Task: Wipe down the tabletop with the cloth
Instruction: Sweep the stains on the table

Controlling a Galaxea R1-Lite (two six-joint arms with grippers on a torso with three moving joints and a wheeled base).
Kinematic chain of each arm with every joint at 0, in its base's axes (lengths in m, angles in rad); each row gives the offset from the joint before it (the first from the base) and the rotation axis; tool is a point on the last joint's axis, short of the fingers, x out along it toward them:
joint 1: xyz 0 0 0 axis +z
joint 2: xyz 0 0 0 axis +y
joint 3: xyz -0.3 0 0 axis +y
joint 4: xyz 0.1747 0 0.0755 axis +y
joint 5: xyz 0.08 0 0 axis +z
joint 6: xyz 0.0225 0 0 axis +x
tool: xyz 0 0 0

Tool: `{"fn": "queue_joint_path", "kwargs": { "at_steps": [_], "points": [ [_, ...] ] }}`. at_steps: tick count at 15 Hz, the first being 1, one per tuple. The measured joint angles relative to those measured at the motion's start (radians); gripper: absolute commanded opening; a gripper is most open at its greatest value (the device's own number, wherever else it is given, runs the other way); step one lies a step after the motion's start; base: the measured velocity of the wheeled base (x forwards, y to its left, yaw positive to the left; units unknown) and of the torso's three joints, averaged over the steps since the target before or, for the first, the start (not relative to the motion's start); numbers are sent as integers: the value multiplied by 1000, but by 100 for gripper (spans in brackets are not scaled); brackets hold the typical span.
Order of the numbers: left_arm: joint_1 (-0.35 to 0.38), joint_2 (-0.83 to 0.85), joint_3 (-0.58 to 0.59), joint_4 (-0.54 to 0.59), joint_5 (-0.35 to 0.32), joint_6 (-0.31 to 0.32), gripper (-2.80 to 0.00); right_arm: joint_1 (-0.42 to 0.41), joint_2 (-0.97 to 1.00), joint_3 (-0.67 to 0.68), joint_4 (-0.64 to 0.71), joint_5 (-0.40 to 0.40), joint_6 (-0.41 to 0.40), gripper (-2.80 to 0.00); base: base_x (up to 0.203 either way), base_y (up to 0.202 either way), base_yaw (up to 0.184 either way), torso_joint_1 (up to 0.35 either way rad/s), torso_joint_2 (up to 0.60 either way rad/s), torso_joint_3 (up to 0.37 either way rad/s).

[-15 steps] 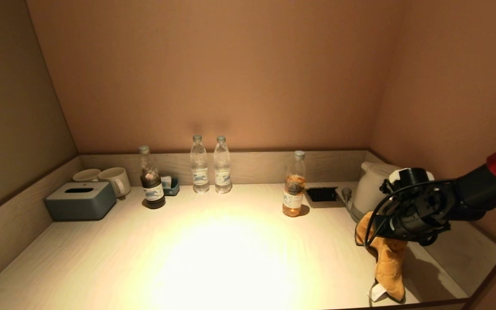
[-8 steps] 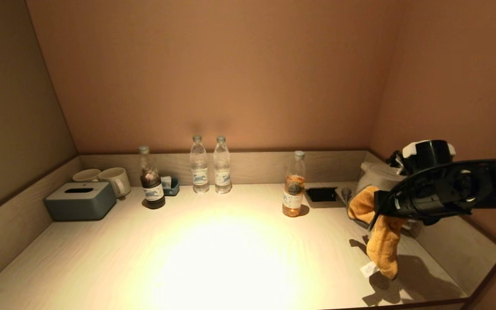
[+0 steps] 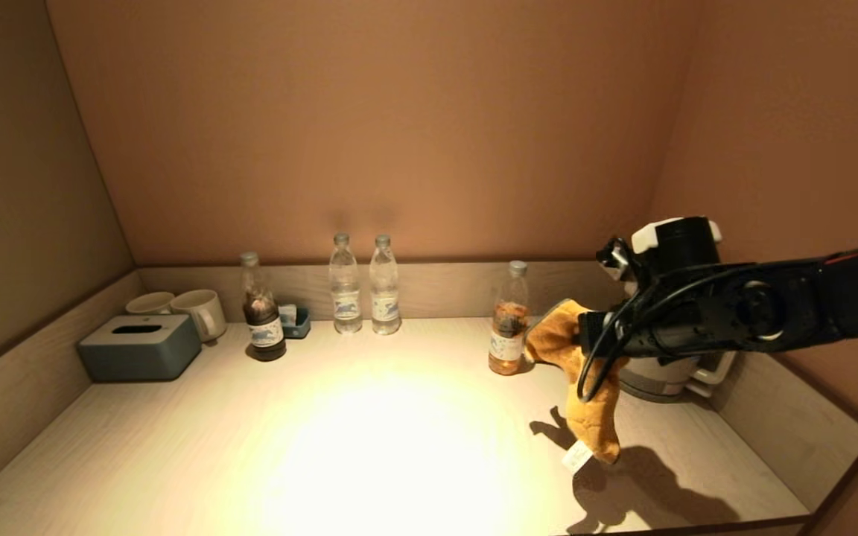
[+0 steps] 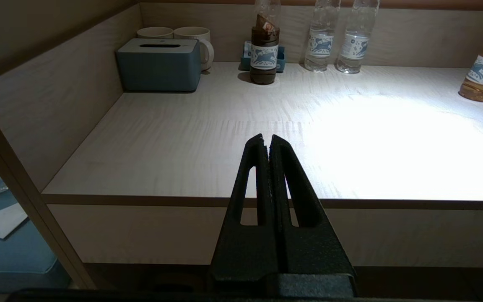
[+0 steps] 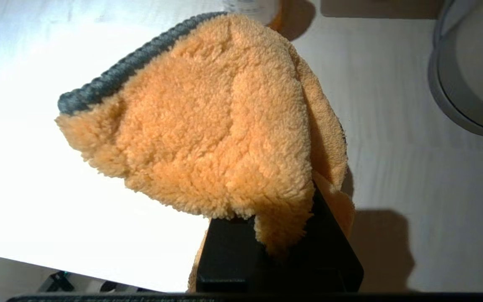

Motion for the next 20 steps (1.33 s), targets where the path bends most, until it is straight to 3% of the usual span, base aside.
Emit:
{"fn": "queue_joint_path", "kwargs": {
  "at_steps": [3, 8, 14, 20],
  "points": [
    [0, 0, 0, 1, 0, 0, -280, 59, 22, -23, -5, -3, -3, -280, 0, 0, 0, 0, 0, 0],
    [0, 0, 0, 0, 0, 0, -280, 115, 183, -184, -1, -9, -4, -280, 0, 0, 0, 0, 0, 0],
    [0, 0, 0, -1, 0, 0, -280, 127, 374, -298, -7, -76, -21, -280, 0, 0, 0, 0, 0, 0],
    [0, 0, 0, -1, 0, 0, -280, 130, 476, -357, -5, -77, -20, -280, 0, 0, 0, 0, 0, 0]
  ]
}}
